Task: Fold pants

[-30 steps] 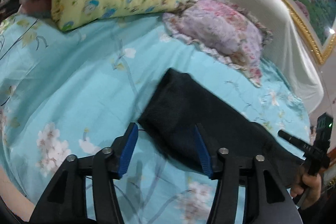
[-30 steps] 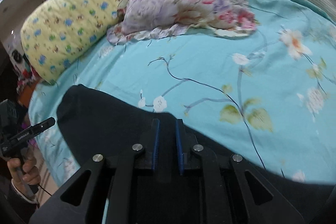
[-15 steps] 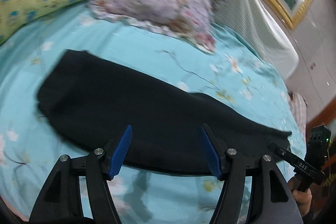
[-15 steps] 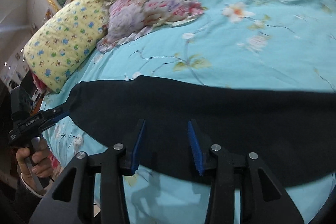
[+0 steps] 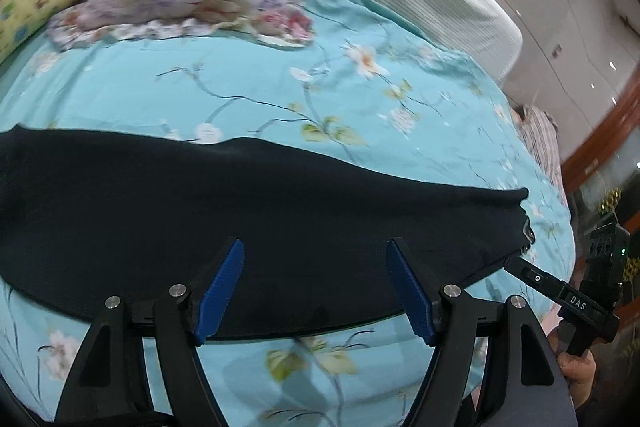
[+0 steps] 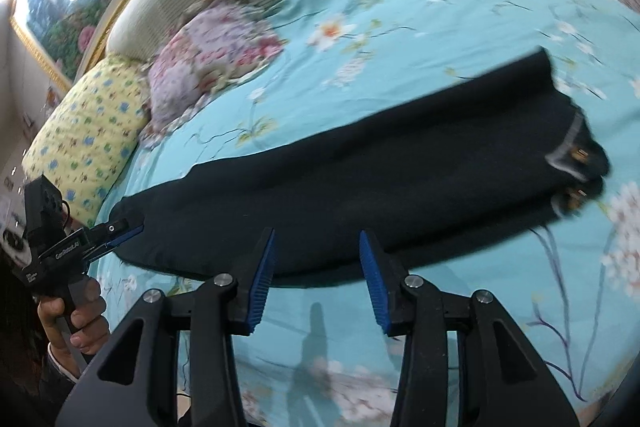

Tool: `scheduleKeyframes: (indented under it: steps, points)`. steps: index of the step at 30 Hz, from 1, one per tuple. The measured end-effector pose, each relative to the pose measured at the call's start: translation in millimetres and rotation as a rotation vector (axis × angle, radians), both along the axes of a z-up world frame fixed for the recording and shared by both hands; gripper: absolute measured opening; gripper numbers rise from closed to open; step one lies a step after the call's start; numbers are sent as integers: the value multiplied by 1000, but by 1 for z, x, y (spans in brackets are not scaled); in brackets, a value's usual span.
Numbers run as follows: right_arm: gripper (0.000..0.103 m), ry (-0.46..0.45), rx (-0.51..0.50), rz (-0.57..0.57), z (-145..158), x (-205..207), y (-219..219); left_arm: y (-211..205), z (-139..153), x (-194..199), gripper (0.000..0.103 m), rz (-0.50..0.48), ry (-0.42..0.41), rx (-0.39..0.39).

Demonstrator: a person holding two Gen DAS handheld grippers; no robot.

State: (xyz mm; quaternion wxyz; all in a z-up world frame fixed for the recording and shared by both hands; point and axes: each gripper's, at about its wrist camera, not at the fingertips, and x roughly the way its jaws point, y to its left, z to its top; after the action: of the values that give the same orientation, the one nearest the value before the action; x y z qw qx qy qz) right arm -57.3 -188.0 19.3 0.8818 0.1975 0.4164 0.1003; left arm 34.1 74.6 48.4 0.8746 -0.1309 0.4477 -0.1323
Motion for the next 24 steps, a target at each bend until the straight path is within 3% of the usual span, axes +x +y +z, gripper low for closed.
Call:
scheduleKeyframes:
  steps: [13, 18, 24]
  points:
    - [50, -2, 79, -270, -8, -27, -83, -87, 11, 37, 76, -201, -17, 75]
    - [61, 4, 125, -344, -14, -28, -102, -118, 12, 54, 78, -270, -14, 102]
    - [61, -3, 187, -392, -22, -22, -115, -152, 7, 75, 78, -329, 10, 120]
